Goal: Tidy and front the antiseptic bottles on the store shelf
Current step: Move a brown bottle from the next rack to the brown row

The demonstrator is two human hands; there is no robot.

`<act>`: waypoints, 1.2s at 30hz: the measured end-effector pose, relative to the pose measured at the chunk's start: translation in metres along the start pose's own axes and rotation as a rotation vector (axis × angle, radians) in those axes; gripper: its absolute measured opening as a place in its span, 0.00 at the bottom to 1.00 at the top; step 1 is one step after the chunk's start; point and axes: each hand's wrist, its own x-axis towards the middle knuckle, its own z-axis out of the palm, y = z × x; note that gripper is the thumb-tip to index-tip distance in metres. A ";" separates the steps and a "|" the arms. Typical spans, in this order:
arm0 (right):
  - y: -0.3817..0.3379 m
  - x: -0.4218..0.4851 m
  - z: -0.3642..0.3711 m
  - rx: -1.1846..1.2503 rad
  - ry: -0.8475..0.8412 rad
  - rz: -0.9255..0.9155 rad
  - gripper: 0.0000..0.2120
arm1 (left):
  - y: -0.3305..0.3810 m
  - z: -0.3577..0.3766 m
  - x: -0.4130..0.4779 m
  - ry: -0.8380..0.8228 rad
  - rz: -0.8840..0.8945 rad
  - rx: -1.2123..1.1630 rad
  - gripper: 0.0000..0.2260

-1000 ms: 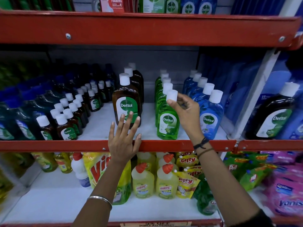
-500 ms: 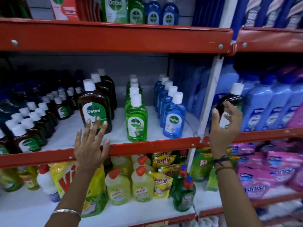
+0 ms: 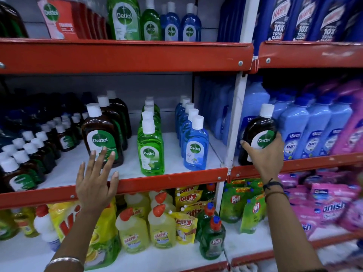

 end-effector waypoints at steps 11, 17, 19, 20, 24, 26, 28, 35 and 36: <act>-0.048 -0.030 -0.030 0.035 0.254 -0.066 0.53 | 0.003 -0.008 0.003 -0.063 -0.018 -0.028 0.24; -0.102 -0.074 -0.041 0.050 0.228 -0.132 0.52 | -0.015 -0.018 0.000 -0.052 -0.032 -0.057 0.25; -0.124 -0.097 -0.038 0.084 0.189 -0.138 0.53 | -0.030 -0.024 0.000 -0.058 -0.069 -0.026 0.25; -0.135 -0.109 -0.036 0.104 0.165 -0.144 0.52 | -0.040 -0.027 0.000 -0.063 -0.081 -0.005 0.25; -0.182 -0.155 -0.016 0.207 0.016 -0.191 0.51 | -0.075 -0.036 0.000 -0.068 -0.099 0.052 0.25; -0.206 -0.177 0.001 0.251 -0.055 -0.211 0.51 | -0.085 -0.037 0.000 -0.070 -0.093 0.066 0.25; -0.227 -0.196 0.020 0.263 -0.103 -0.225 0.51 | -0.091 -0.035 -0.001 -0.081 -0.065 0.092 0.25; -0.274 -0.238 0.091 0.209 -0.183 -0.185 0.52 | -0.094 -0.031 -0.003 -0.037 -0.066 0.099 0.26; -0.276 -0.241 0.100 0.193 -0.188 -0.171 0.52 | -0.094 -0.031 -0.003 -0.025 -0.063 0.097 0.26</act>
